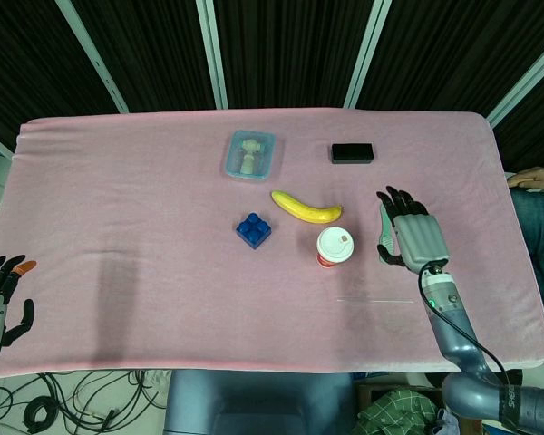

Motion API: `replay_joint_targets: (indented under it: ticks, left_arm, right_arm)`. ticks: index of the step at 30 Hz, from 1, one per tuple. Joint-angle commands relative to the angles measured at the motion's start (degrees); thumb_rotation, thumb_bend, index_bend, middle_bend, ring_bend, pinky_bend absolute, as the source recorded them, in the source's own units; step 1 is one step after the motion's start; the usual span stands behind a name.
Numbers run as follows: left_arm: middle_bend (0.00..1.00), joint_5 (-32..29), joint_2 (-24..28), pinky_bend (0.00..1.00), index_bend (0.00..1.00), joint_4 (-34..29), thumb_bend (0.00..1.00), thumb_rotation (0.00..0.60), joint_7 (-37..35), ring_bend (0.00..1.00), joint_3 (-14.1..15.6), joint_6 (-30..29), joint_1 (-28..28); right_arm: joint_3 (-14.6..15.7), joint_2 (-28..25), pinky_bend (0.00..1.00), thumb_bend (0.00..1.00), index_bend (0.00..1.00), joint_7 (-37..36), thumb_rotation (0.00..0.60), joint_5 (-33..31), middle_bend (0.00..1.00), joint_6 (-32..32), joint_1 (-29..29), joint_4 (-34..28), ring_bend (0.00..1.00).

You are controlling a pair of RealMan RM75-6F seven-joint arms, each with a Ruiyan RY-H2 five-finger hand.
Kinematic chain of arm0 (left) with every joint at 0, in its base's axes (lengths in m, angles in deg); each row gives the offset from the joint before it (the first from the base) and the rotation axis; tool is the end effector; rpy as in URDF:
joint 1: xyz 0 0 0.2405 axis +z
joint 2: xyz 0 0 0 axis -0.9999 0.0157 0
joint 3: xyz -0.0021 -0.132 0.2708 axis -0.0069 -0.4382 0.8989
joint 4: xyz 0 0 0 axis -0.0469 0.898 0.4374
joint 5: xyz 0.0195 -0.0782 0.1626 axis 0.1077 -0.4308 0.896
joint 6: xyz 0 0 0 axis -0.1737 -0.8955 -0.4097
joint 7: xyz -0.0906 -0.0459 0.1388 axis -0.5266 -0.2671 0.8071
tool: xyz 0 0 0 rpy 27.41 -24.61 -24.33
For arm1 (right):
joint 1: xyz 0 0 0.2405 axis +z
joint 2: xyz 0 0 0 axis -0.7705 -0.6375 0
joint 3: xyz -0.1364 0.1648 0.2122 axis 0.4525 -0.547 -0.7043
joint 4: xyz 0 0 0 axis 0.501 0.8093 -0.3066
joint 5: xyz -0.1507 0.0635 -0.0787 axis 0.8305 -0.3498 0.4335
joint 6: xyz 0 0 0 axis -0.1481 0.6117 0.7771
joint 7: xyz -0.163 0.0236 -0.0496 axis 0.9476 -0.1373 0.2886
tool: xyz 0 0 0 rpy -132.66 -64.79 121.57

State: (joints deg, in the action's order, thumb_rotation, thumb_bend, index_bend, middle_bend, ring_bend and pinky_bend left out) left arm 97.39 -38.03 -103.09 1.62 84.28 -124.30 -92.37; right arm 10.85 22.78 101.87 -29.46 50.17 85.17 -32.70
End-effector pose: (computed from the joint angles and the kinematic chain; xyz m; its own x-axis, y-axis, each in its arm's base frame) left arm -0.3370 0.1977 0.2006 0.3352 0.0177 0.9420 0.9413 0.0354 -0.3357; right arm -0.2106 -0.3718 0.1484 0.4032 -0.1474 0.9032 -0.9149 -0.0877 0.3941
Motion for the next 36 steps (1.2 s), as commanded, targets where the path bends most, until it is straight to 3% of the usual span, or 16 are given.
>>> replay_joint_targets:
  ticks: [1,8,11,19,26,36]
  left_arm:
    - [0.11,-0.1,0.0,0.0,0.19,0.0,0.58,0.6,0.2,0.02,0.0,0.0,0.0]
    - [0.11,-0.2,-0.1,0.0,0.19,-0.1,0.58,0.6,0.5,0.02,0.1,0.3,-0.1]
    - [0.11,-0.2,0.0,0.0,0.19,-0.2,0.58,0.6,0.3,0.02,0.0,0.2,0.0]
    - [0.11,-0.4,0.3,0.0,0.19,-0.3,0.58,0.6,-0.2,0.02,0.0,0.4,-0.1]
    - [0.11,-0.5,0.4,0.0,0.19,-0.3,0.58,0.6,-0.2,0.02,0.0,0.6,-0.1]
    - [0.11,-0.7,0.4,0.0,0.19,-0.4,0.58,0.6,-0.1,0.02,0.0,0.8,-0.2]
  right_arm:
    - [3.0,-2.5,0.16,0.24,0.06,0.9,0.6,0.5,0.0,2.8,-3.1,-4.7,0.0]
    - [9.6,0.2,0.16,0.24,0.15,1.5,0.6,7.4,0.0,8.5,-8.4,-9.1,0.0]
    - [10.6,3.7,0.16,0.24,0.2,0.6,0.6,8.2,0.0,10.0,-9.7,-9.0,0.0]
    - [10.9,14.0,0.16,0.24,0.27,-0.5,0.6,6.8,0.0,9.4,-10.2,-3.1,0.0]
    - [9.2,21.6,0.16,0.24,0.36,0.1,0.6,6.0,0.0,9.7,-9.6,4.0,0.0]
    - [8.9,25.9,0.16,0.25,0.42,0.3,0.6,4.8,0.0,9.5,-10.2,10.0,0.0]
